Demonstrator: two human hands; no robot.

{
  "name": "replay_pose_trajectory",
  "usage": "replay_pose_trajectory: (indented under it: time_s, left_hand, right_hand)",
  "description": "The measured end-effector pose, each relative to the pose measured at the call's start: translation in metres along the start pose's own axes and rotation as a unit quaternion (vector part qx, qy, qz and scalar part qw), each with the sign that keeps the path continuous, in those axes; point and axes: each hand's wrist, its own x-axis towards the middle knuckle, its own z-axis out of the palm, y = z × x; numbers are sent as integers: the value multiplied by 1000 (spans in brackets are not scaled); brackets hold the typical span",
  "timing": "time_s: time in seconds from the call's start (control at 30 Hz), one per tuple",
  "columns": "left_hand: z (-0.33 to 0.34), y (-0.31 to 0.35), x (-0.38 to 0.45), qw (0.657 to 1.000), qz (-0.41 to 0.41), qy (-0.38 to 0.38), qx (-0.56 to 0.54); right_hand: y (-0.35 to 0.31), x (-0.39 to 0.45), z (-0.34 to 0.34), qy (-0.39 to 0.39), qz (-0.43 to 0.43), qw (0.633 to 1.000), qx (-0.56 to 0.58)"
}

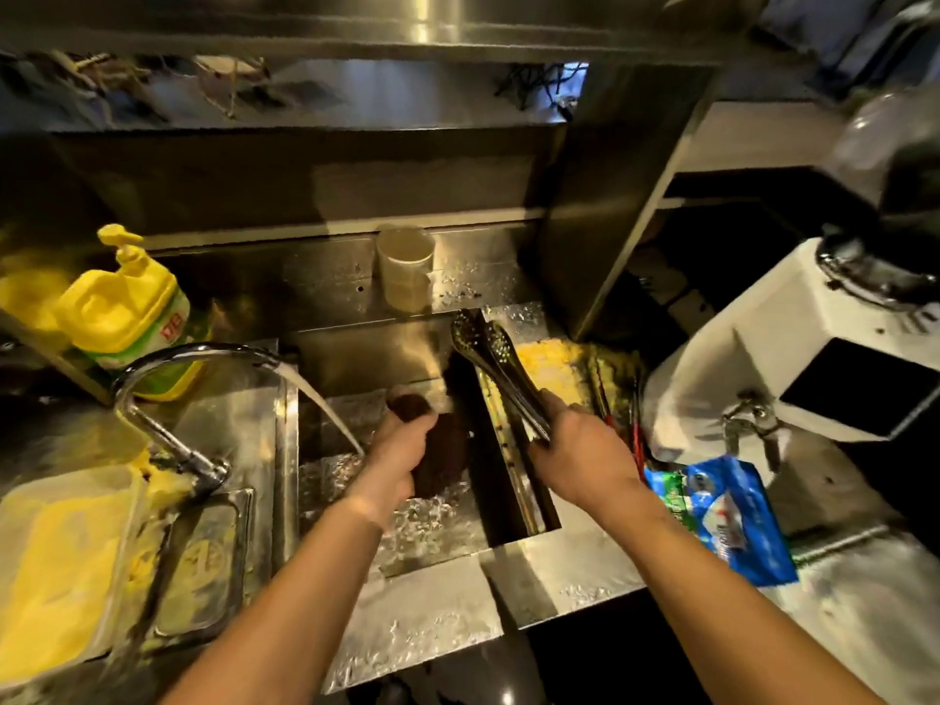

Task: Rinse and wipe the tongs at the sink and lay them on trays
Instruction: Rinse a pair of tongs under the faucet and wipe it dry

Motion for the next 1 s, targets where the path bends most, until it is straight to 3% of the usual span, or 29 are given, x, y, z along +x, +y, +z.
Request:
replay_pose_trajectory:
  time_s: [0.1, 0.27, 0.47, 0.77, 0.87, 1.0]
  left_hand:
    - [39, 6, -20, 996, 34, -74, 45]
    - [93, 16, -48, 986, 66, -109, 110]
    - [181, 2, -99, 961, 78, -219, 150]
    - [304, -54, -196, 871, 31, -445, 206]
    - [342, -78, -221, 858, 20, -465, 218]
    - [394, -109, -244, 868, -29, -449, 210]
  right_hand:
    - [20, -12, -18, 38, 4, 999, 1]
    - [53, -37, -41, 113, 33, 991, 62]
    - [112, -93, -80, 195, 105, 965, 141]
    - [216, -183, -126, 309, 259, 846, 348]
    - [246, -203, -137, 316, 301, 780, 449]
    - [292, -216, -160, 321, 341, 707, 530]
